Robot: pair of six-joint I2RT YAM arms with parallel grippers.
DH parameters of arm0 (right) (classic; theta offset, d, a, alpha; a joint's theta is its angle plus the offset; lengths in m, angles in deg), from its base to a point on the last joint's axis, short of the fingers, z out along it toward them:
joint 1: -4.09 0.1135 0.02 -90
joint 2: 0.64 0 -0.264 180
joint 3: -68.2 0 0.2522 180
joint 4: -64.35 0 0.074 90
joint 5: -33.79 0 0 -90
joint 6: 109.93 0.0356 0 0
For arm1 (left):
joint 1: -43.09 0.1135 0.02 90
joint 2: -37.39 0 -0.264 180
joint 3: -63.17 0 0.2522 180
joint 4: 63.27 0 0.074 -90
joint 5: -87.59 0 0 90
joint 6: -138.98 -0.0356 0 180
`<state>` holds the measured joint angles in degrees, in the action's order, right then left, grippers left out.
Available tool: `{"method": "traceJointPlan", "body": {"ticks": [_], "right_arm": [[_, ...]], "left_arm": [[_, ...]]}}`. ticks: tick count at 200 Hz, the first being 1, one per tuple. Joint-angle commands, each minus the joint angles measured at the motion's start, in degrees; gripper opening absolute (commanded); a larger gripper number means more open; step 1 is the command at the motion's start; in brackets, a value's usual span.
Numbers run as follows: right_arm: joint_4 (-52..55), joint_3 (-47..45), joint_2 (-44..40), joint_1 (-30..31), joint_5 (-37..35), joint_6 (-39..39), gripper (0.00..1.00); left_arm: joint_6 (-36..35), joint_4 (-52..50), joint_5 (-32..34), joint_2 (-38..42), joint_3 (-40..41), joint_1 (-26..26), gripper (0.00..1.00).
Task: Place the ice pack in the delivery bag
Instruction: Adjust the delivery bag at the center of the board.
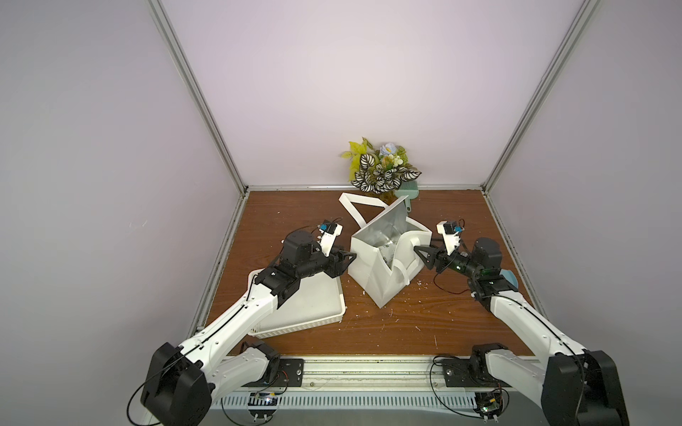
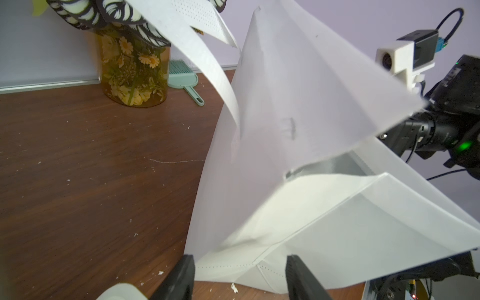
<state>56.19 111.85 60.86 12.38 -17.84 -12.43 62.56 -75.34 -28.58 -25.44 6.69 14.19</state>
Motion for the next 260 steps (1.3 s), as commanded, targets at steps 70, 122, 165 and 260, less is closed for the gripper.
{"method": "traceJointPlan", "body": {"ticks": [70, 122, 165, 260], "right_arm": [[1.8, 1.7, -1.8, 1.3, 0.7, -0.3, 0.67], [3.1, 1.7, -3.2, 5.8, -1.0, 0.2, 0.65], [1.7, 0.9, -4.5, 13.1, -4.7, 3.1, 0.65], [4.4, 2.2, -4.8, 17.0, -13.9, -3.9, 0.76]], "left_arm": [[-6.9, 9.3, -0.6, -6.1, -1.5, -0.3, 0.05], [-12.7, 6.6, 2.8, -5.9, -2.2, 3.1, 0.0], [-19.9, 10.7, 0.3, -7.2, -1.7, 7.3, 0.0], [-13.8, -0.5, -0.2, -6.4, -8.7, 11.9, 0.51]]}}
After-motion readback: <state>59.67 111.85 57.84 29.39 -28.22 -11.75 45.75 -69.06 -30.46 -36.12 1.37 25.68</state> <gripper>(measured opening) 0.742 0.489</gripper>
